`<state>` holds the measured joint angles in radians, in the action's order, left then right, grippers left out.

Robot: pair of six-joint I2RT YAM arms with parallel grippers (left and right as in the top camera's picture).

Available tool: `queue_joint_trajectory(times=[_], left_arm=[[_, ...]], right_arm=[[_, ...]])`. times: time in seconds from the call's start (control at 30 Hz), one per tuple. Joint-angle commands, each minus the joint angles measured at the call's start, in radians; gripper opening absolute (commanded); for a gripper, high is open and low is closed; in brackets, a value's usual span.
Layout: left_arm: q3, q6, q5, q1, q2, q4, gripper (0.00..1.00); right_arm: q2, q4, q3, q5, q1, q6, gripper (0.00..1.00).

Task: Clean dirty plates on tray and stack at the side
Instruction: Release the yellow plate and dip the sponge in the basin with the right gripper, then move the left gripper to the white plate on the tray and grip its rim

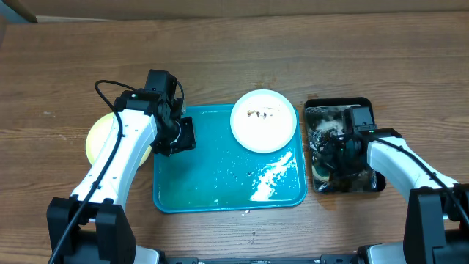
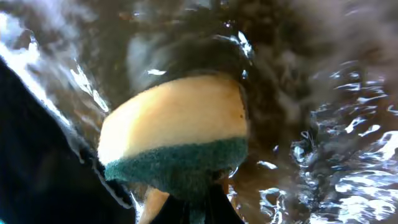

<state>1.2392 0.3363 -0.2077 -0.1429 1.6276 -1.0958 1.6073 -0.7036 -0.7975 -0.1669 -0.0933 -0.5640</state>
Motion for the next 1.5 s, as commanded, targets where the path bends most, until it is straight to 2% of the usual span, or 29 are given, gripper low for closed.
queue_joint_trajectory(times=[0.0, 0.03, 0.13, 0.23, 0.43, 0.53, 0.83, 0.97, 1.23, 1.47], left_arm=[[0.022, -0.015, 0.005, -0.002, -0.025, -0.002, 0.30], [0.022, -0.015, 0.005, -0.002, -0.025, 0.000, 0.30], [0.022, -0.015, 0.005, -0.002, -0.025, -0.002, 0.31], [0.022, -0.014, 0.004, -0.002, -0.025, -0.007, 0.32], [0.022, -0.009, -0.062, -0.003, -0.024, 0.003, 0.37], [0.019, 0.042, -0.063, -0.015, -0.024, 0.013, 0.38], [-0.009, 0.282, -0.063, -0.174, -0.013, 0.141, 0.44], [-0.023, 0.397, -0.043, -0.259, 0.008, 0.219, 0.38], [-0.023, 0.639, -0.037, -0.375, 0.124, 0.303, 0.39], [-0.023, 0.764, -0.036, -0.423, 0.247, 0.396, 0.36]], right_arm=[[0.040, 0.045, 0.043, -0.071, -0.004, 0.177, 0.04], [0.040, 0.044, 0.042, -0.083, -0.005, 0.200, 0.04], [0.039, 0.013, 0.042, -0.004, -0.003, 0.119, 0.04], [0.024, 0.000, 0.031, -0.007, -0.003, 0.119, 0.04], [-0.062, -0.069, -0.068, -0.014, -0.003, 0.127, 0.04], [-0.111, -0.102, -0.129, -0.006, -0.003, 0.132, 0.04], [-0.177, -0.183, -0.238, -0.003, -0.001, 0.281, 0.04], [-0.179, -0.193, -0.238, -0.002, -0.001, 0.281, 0.04], [-0.179, -0.185, -0.238, 0.001, -0.001, 0.281, 0.04], [-0.178, -0.198, -0.238, 0.001, -0.001, 0.281, 0.04]])
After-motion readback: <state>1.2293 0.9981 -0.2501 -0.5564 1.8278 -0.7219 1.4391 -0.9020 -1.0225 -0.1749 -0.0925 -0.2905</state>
